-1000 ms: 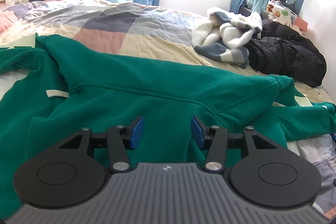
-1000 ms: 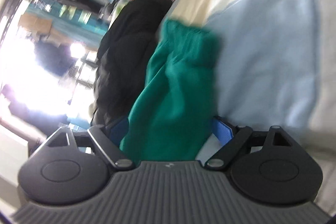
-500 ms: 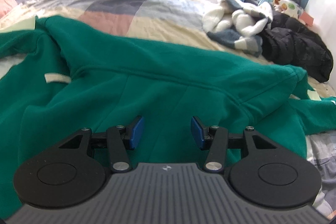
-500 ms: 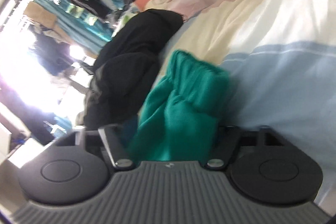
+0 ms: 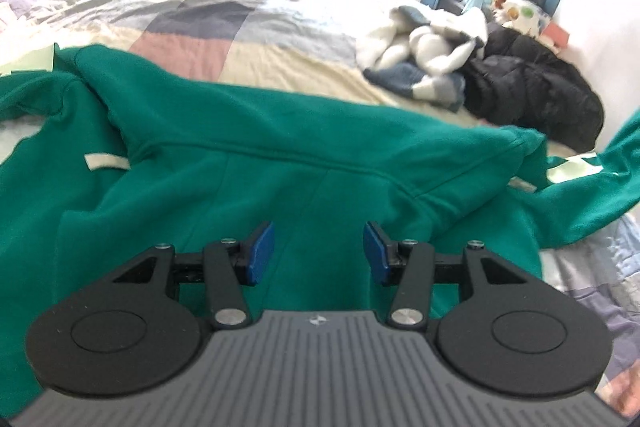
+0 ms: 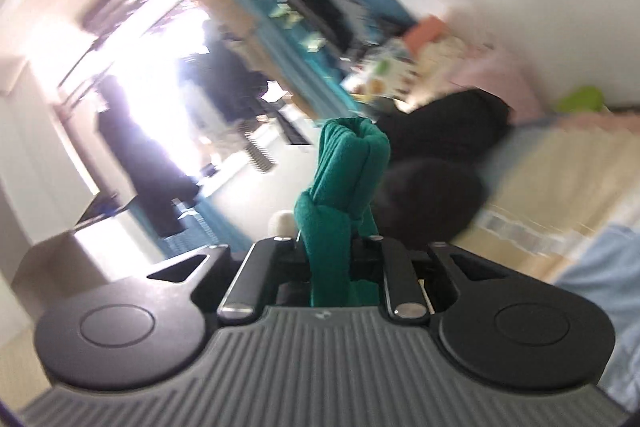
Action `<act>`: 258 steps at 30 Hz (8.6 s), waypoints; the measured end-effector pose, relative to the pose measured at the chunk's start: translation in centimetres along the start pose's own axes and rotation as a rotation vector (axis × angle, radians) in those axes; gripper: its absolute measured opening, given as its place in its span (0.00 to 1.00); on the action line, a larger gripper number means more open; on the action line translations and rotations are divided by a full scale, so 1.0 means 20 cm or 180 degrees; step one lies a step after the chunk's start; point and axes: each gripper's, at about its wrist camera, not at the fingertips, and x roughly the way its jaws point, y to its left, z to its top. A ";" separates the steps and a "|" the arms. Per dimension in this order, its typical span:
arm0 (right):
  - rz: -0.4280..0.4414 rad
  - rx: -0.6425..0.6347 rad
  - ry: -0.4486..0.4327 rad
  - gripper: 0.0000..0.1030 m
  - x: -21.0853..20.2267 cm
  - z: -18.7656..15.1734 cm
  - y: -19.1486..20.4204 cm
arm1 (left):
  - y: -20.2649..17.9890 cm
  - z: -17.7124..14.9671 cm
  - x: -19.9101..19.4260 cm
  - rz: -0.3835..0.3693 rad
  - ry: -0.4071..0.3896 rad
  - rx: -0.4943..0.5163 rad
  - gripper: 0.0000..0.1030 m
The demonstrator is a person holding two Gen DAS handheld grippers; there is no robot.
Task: Fold large clothes
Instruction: 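Lift the held sleeve and lay it across the hoodie body with the right gripper, then open the right gripper and release the sleeve on the hoodie, then grasp the other green sleeve cuff with the left gripper, then lift the held sleeve and carry it over the hoodie body with the left gripper, then open the left gripper and release the sleeve onto the hoodie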
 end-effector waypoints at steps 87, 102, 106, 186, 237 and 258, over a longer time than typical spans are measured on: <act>0.0268 -0.1677 0.2038 0.57 -0.36 -1.70 1.28 | 0.43 -0.21 -0.28 -0.0059 0.0150 -0.0086 0.27; 0.0122 -0.1730 0.2181 0.53 -0.33 -1.79 1.23 | 0.37 -0.23 -0.27 0.0192 0.0183 0.0015 0.26; 0.0131 -0.1571 0.2124 0.52 -0.37 -1.73 1.25 | 0.42 -0.22 -0.38 0.0100 0.0105 -0.0214 0.27; -0.0312 -0.1704 0.2225 0.50 -0.48 -1.84 1.67 | 2.60 1.16 -0.65 0.1551 -0.1245 -0.0866 0.07; -0.0125 0.0323 0.1135 0.53 -0.66 -1.14 0.69 | -0.65 -0.43 0.00 -0.0492 -0.0127 0.1055 0.07; -0.0086 -0.0108 0.1453 0.74 -0.62 -1.26 0.80 | -0.20 -0.27 -0.34 -0.0943 -0.0112 0.0575 0.62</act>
